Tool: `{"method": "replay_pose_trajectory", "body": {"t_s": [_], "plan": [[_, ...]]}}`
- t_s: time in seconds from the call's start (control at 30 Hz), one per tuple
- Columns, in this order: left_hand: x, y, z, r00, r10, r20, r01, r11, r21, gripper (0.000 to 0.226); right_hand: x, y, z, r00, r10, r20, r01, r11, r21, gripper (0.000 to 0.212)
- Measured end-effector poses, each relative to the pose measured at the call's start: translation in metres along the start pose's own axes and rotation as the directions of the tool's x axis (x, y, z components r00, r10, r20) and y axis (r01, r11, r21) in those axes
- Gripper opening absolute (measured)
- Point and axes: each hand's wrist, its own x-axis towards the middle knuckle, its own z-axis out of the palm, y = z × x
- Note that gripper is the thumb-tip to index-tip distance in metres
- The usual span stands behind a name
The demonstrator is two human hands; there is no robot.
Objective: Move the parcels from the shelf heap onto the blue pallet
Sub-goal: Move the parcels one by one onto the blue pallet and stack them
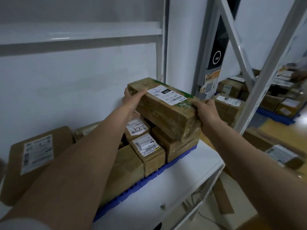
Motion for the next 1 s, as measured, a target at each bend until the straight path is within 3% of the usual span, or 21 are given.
{"method": "replay_pose_trajectory", "body": {"t_s": [0.27,0.4,0.53,0.67,0.8,1.0], "plan": [[0.052,-0.016,0.036,0.998,-0.029,-0.056,0.029,1.0,0.008,0.08,0.041,0.011,-0.005,0.999,0.044,0.029,-0.042,0.996,-0.082,0.035],[0.064,-0.028,0.041,0.993,-0.047,-0.107,0.049,0.999,0.014,0.07,0.059,0.015,-0.008,0.991,0.065,0.12,-0.043,0.982,-0.182,0.027],[0.05,-0.031,0.049,0.995,0.003,-0.104,-0.006,1.0,-0.024,0.064,0.079,0.006,-0.013,0.968,0.028,0.249,0.054,0.948,-0.315,0.024],[0.02,-0.039,0.07,0.979,0.014,-0.205,-0.022,0.999,-0.037,0.071,0.095,-0.002,-0.007,0.93,0.134,0.342,-0.02,0.948,-0.317,0.044],[-0.004,-0.065,0.093,0.98,-0.04,-0.193,0.018,0.994,-0.111,0.096,0.105,0.0,-0.004,0.759,0.303,0.576,-0.27,0.952,-0.146,0.049],[0.0,-0.08,0.11,0.985,-0.088,-0.146,0.05,0.967,-0.249,0.1,0.119,0.002,-0.002,0.559,0.276,0.782,-0.294,0.948,-0.124,0.054]]}}
